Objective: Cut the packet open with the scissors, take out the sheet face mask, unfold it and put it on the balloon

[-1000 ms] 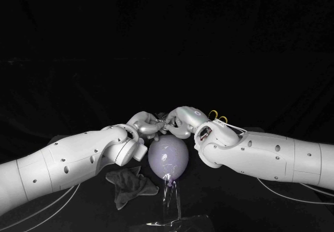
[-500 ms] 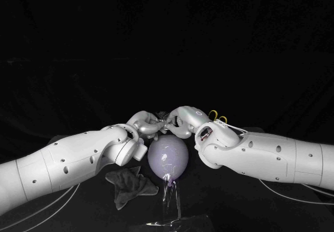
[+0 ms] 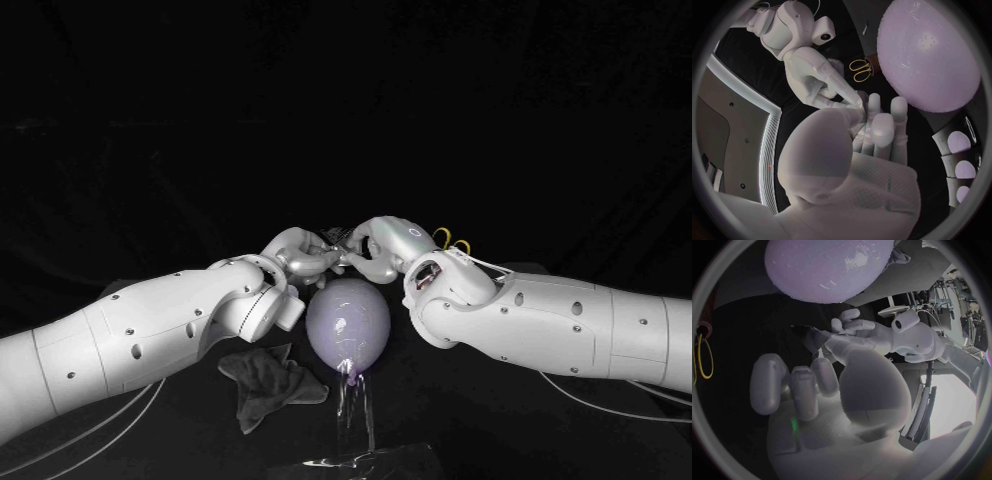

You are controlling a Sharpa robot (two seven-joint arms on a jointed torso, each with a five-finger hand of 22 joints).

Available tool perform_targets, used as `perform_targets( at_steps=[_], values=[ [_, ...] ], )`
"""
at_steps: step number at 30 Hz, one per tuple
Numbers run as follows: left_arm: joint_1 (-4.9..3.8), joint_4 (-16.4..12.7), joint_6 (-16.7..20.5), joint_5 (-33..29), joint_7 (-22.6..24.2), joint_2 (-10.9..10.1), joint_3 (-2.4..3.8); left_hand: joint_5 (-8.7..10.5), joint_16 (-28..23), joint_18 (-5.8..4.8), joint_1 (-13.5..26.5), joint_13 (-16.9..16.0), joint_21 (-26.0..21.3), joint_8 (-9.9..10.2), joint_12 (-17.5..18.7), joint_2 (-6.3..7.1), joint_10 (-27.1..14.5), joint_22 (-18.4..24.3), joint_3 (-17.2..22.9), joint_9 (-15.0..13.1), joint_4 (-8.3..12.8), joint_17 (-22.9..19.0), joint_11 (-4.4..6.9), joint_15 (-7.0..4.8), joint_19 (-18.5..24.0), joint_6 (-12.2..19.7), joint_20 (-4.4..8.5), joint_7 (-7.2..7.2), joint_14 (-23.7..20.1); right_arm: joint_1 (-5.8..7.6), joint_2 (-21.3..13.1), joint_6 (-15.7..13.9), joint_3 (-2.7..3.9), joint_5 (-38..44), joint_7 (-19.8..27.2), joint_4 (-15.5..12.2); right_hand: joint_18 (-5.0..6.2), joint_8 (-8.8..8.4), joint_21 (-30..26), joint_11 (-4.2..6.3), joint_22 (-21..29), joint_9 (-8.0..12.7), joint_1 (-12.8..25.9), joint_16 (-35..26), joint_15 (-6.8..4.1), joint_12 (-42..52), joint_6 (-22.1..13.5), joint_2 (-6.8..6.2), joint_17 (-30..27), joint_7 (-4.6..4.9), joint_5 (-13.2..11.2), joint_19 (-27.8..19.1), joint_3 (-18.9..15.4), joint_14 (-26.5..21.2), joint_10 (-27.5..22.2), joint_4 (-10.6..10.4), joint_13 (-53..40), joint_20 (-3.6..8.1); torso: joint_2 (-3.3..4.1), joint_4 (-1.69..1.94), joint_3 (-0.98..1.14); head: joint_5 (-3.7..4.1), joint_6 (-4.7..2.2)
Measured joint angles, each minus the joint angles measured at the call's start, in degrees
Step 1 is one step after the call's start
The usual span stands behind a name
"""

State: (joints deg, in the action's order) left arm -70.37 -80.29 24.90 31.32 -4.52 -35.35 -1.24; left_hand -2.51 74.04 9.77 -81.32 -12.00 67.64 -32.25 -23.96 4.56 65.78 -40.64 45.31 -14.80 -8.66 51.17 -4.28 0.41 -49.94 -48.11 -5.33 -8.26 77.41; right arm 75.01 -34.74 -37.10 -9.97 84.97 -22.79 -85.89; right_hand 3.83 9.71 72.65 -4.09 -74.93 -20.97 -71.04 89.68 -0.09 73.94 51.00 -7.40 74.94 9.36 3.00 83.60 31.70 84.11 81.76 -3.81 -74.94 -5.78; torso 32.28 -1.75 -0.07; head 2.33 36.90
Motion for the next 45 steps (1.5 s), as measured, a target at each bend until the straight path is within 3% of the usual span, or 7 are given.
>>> perform_targets(
  at_steps=[4,5,11,21,23,45],
  values=[
    [0.0,0.08,0.23,0.11,-0.08,0.0,0.0,0.0,0.0,-0.01,0.19,0.42,0.48,0.89,0.27,0.19,0.07,-0.27,0.09,0.17,0.09,-0.28,0.06,0.0,0.4,-0.24,0.0,-0.05,0.01,0.06,0.12,0.15,0.03,-0.69,0.0,0.13,0.0,-0.32,-0.23,-0.2,-0.01,0.28,0.09,0.01,0.0,-0.22,-0.1,-0.68,-0.04,0.1,0.0,0.0,-0.15,0.0,-0.21,-0.15,0.02,0.0,-0.01,0.02,0.0,-0.06,-0.03],
    [0.0,0.1,0.27,0.13,-0.1,0.01,0.0,0.0,0.0,-0.01,0.33,0.54,0.48,1.18,0.28,0.33,0.08,-0.32,1.03,0.37,1.04,-0.4,0.08,0.01,0.4,-0.33,0.0,-0.13,0.01,0.07,0.13,0.2,0.03,-0.92,0.01,0.14,0.0,-0.32,-0.23,-0.2,-0.02,0.31,0.09,0.01,0.0,-0.22,-0.18,-0.68,-0.04,0.18,0.0,0.0,-0.15,0.0,-0.21,-0.15,0.03,0.0,-0.01,0.02,0.0,-0.07,-0.03],
    [0.01,0.16,0.4,0.44,-0.34,0.03,-0.02,0.01,0.0,-0.04,0.84,1.33,1.3,1.74,0.56,0.43,0.62,-0.95,1.66,0.98,1.67,-0.72,0.57,-0.32,0.72,-1.38,0.31,0.67,0.08,0.29,0.21,0.73,0.08,-2.81,0.24,0.25,0.0,-0.48,-0.23,-0.2,-0.01,0.34,0.09,-0.01,0.01,-0.23,-0.29,-0.68,-0.04,0.29,0.0,0.0,-0.15,-0.01,-0.21,-0.15,0.03,0.0,-0.01,0.02,0.0,0.01,-0.08],
    [0.03,0.17,0.44,2.58,-0.48,-0.03,-0.04,0.02,0.0,-0.07,1.85,1.94,1.71,2.0,0.56,0.19,0.82,-1.23,1.74,0.92,1.74,-1.09,0.77,-0.52,1.11,-1.87,0.32,0.78,-0.11,0.79,0.48,1.85,0.16,-6.72,1.31,0.74,-0.01,-0.98,-0.48,-0.35,0.02,0.64,-0.14,-0.14,0.2,-0.34,-0.47,-0.91,0.01,0.46,0.0,-0.21,-0.31,-0.2,-0.36,-0.31,-0.01,-0.2,-0.01,0.02,0.01,0.19,-0.19],
    [0.03,0.15,0.43,3.57,-0.34,-0.08,-0.04,0.2,0.01,-0.07,2.6,2.03,1.71,1.99,0.56,0.39,0.92,-1.17,3.46,0.79,3.46,-1.04,0.87,-0.61,1.11,-1.87,0.32,0.78,-0.21,0.94,0.48,2.11,0.18,-7.6,1.67,0.79,-0.01,-0.98,-0.48,-0.4,0.03,0.7,-0.14,-0.15,0.2,-0.34,-0.54,-0.91,0.01,0.53,0.0,-0.21,-0.31,-0.2,-0.42,-0.31,-0.01,-0.2,-0.01,0.02,0.01,0.23,-0.2],
    [0.1,-0.66,0.15,13.53,3.31,-0.79,-0.09,0.0,0.9,-0.09,3.24,2.1,1.71,1.96,0.56,-0.01,0.9,-1.0,4.59,0.42,3.13,0.08,0.85,-0.61,2.35,-1.9,0.31,0.78,-0.22,1.66,0.59,5.46,0.28,-16.39,6.75,1.62,-0.02,-1.98,-1.15,-0.52,-0.02,1.32,-0.13,0.08,0.61,-0.35,-1.12,-0.9,-0.04,0.71,0.0,-0.43,-1.18,-0.2,-0.72,-1.18,0.03,-0.4,0.03,0.02,0.01,0.33,-0.15]
  ],
)
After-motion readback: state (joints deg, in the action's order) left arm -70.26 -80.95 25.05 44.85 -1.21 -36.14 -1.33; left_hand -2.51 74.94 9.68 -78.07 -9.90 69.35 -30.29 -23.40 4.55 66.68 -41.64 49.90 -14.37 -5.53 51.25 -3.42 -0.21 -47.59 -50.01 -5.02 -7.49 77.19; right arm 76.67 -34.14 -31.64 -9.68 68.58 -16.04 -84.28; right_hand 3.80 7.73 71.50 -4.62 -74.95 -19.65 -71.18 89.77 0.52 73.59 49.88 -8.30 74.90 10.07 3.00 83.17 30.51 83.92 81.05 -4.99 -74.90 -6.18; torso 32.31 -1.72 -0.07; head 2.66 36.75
